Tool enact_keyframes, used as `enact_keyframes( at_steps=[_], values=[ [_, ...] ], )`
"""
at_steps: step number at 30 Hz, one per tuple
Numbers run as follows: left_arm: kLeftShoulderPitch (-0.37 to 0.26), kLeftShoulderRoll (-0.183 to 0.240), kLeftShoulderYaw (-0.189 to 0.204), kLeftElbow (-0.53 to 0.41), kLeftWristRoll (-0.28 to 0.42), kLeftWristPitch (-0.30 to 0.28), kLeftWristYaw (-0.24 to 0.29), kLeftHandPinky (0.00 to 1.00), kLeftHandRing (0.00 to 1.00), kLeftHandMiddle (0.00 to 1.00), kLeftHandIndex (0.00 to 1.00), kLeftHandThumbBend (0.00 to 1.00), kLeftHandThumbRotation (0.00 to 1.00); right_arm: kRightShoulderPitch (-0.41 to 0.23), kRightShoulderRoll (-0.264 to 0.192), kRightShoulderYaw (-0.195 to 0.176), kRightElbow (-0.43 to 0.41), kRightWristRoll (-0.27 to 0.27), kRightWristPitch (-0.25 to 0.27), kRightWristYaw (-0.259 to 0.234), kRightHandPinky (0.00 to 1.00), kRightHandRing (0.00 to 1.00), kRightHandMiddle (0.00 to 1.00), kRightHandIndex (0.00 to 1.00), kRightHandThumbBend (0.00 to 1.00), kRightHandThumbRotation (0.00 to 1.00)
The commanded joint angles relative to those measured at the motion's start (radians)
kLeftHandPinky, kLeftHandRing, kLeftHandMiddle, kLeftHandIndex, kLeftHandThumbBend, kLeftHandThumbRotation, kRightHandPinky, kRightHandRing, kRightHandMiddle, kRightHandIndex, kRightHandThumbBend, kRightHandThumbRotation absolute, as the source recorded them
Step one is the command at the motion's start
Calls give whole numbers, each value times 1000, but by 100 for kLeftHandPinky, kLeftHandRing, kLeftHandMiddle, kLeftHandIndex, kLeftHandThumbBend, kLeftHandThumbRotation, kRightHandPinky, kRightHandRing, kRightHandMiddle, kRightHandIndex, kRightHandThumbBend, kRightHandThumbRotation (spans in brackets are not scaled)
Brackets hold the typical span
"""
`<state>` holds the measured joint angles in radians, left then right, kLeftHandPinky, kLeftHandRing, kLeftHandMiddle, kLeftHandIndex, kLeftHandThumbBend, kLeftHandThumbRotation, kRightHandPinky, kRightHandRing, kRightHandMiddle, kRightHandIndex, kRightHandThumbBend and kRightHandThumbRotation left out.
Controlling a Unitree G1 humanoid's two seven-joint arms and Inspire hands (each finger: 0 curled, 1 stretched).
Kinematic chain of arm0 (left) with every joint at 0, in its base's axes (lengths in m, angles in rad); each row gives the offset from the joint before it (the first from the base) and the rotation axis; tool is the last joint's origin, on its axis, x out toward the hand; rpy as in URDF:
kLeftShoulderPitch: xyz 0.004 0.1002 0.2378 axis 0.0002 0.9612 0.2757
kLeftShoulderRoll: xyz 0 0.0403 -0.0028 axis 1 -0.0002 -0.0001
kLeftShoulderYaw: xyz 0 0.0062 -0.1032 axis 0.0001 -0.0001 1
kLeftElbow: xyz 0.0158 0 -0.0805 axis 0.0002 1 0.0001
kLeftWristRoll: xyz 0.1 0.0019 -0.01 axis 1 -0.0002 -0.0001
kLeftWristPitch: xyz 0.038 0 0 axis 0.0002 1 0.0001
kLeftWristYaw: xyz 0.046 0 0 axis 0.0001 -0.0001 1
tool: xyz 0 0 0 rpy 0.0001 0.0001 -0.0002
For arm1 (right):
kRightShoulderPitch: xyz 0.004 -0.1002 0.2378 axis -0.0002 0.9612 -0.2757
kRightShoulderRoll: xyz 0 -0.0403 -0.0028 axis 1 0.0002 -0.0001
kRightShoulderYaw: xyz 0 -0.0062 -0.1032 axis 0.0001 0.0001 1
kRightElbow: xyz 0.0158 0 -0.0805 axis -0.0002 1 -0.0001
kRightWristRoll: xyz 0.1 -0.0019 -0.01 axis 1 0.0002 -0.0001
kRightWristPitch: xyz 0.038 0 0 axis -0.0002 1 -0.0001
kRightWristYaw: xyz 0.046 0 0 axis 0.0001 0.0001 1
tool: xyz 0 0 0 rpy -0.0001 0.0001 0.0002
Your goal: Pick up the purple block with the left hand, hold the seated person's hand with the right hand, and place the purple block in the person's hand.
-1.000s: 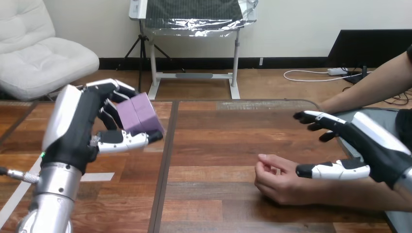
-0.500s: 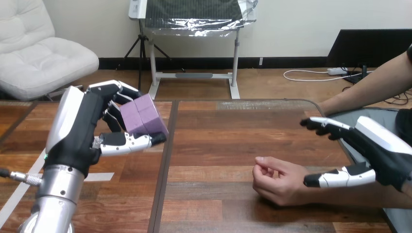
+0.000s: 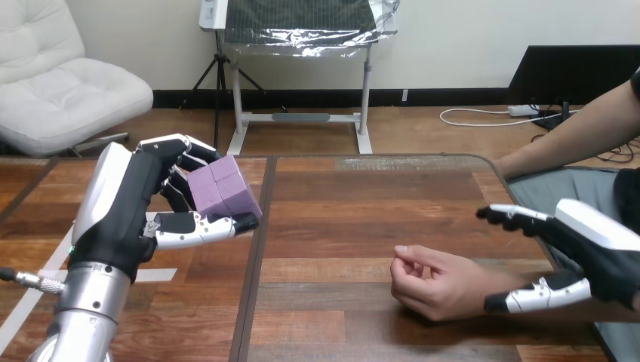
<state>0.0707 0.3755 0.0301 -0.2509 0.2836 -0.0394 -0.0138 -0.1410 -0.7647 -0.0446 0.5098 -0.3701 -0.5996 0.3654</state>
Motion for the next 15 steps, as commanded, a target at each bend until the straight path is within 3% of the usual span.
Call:
enact_keyframes(
  at_steps=[1,15],
  values=[
    [-40,-8,28,-44,-12,-23,4,30,36,41,45,58,0,-85,-50,15,8,-13,-21,-9,85,87,89,90,96,45],
    [-44,-8,33,-39,-13,-33,2,30,36,41,44,58,0,-86,-89,45,21,-24,-9,34,87,87,88,90,100,36]
  ],
)
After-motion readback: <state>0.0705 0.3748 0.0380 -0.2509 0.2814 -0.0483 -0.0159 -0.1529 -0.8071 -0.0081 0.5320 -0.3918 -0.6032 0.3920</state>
